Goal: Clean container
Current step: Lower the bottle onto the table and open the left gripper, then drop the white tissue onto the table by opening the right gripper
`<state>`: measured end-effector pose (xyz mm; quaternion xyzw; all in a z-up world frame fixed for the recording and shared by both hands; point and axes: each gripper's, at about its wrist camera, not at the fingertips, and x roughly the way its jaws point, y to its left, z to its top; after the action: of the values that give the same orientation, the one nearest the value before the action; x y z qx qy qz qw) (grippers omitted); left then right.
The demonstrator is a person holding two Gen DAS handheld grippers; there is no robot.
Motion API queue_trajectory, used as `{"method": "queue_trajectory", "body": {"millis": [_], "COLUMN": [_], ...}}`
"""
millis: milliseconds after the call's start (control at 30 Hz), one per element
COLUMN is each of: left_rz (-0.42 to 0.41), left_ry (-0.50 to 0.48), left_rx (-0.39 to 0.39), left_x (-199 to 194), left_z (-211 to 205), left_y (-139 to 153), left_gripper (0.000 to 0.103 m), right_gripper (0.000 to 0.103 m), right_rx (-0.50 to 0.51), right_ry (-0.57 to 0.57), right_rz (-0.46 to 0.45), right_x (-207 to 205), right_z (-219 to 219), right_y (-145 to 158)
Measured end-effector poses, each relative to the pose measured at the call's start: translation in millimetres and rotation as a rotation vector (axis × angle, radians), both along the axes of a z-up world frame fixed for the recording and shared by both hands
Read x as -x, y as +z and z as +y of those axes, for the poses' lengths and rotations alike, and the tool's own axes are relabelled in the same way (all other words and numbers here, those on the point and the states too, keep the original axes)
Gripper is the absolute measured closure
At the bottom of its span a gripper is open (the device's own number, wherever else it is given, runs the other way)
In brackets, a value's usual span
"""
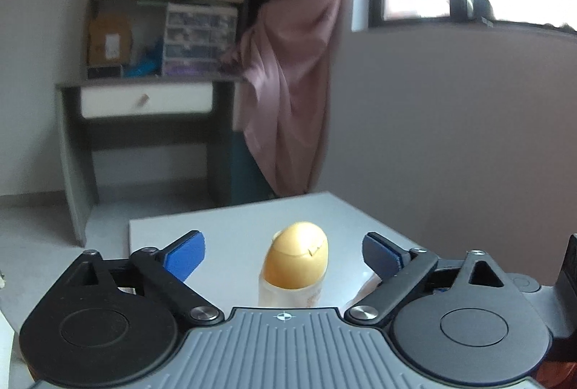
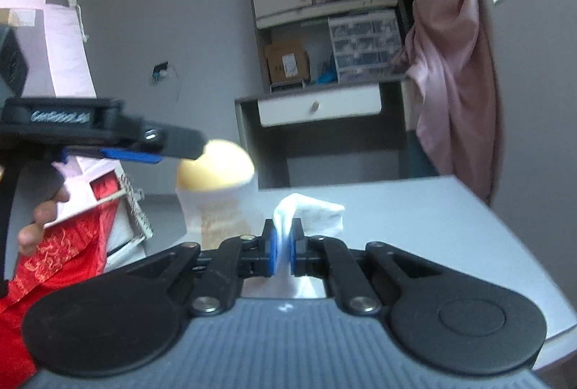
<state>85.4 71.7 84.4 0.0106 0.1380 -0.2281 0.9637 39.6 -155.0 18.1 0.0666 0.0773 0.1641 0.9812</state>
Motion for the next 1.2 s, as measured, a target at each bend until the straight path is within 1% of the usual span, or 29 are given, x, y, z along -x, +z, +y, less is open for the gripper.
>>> {"method": "queue_trajectory", "body": {"millis": [67,167,267,367,467,533,600,700,767,800,833,867,900,933,1033,1133,1200], "left_rz": [-0.013,-0.010,0.008,0.037,0.097,0.140,0.174,0.193,0.201,0.207,0.213,0.219,0.223,0.224,0.215,0.198,0.195], "left_ry": [0.029,0.085,0.149,0.205,0.238,0.260,0.287,0.305,0.310,0.311,0.313,0.314,0.316,0.319,0.329,0.342,0.341], "left_rx": [0.024,0.045,0.047,0.030,0.037,0.048,0.047,0.018,0.016,0.022,0.031,0.039,0.045,0.046,0.032,0.014,0.016], "left_x": [10.4,22.7,31.9,37.0,36.4,34.7,31.6,29.3,29.4,29.0,28.6,27.6,26.6,25.7,27.6,35.3,42.7], "left_z": [4.7,11.6,16.9,18.6,21.2,22.9,22.6,20.8,21.7,22.2,22.6,22.7,22.2,20.4,13.9,5.0,-1.6], "left_y": [5.0,8.8,6.6,-4.2,-20.2,-31.0,-39.7,-48.1,-52.0,-53.0,-54.1,-55.1,-55.7,-55.8,-54.3,-50.8,-48.1], "left_gripper": [0.001,0.001,0.000,0.000,0.000,0.000,0.000,0.000,0.000,0.000,0.000,0.000,0.000,0.000,0.000,0.000,0.000], "right_gripper": [0.097,0.097,0.097,0.097,0.097,0.097,0.097,0.097,0.094,0.087,0.074,0.067,0.053,0.045,0.041,0.037,0.035], "right_rx": [-0.006,-0.012,-0.004,0.013,0.031,0.028,0.032,0.043,0.038,0.030,0.022,0.018,0.020,0.031,0.082,0.135,0.163], "right_ry": [-0.018,-0.051,-0.087,-0.125,-0.163,-0.170,-0.177,-0.191,-0.186,-0.183,-0.181,-0.177,-0.171,-0.164,-0.159,-0.188,-0.214], "right_rz": [-0.016,-0.025,-0.016,0.001,0.018,0.074,0.109,0.152,0.195,0.216,0.237,0.246,0.246,0.236,0.193,0.154,0.153], "right_x": [3.8,7.3,2.8,-5.8,-14.5,-29.2,-40.2,-53.2,-60.1,-62.3,-64.4,-63.8,-61.0,-57.0,-44.4,-25.7,-12.7], "right_z": [-5.9,-16.2,-26.0,-34.8,-43.5,-46.6,-46.0,-44.1,-44.6,-45.4,-46.2,-46.5,-45.7,-44.1,-38.8,-34.0,-31.8], "right_y": [7.9,19.9,26.6,28.7,30.8,20.7,8.1,-8.4,-15.4,-17.6,-19.9,-20.8,-20.4,-18.9,-10.5,-0.2,5.7]}}
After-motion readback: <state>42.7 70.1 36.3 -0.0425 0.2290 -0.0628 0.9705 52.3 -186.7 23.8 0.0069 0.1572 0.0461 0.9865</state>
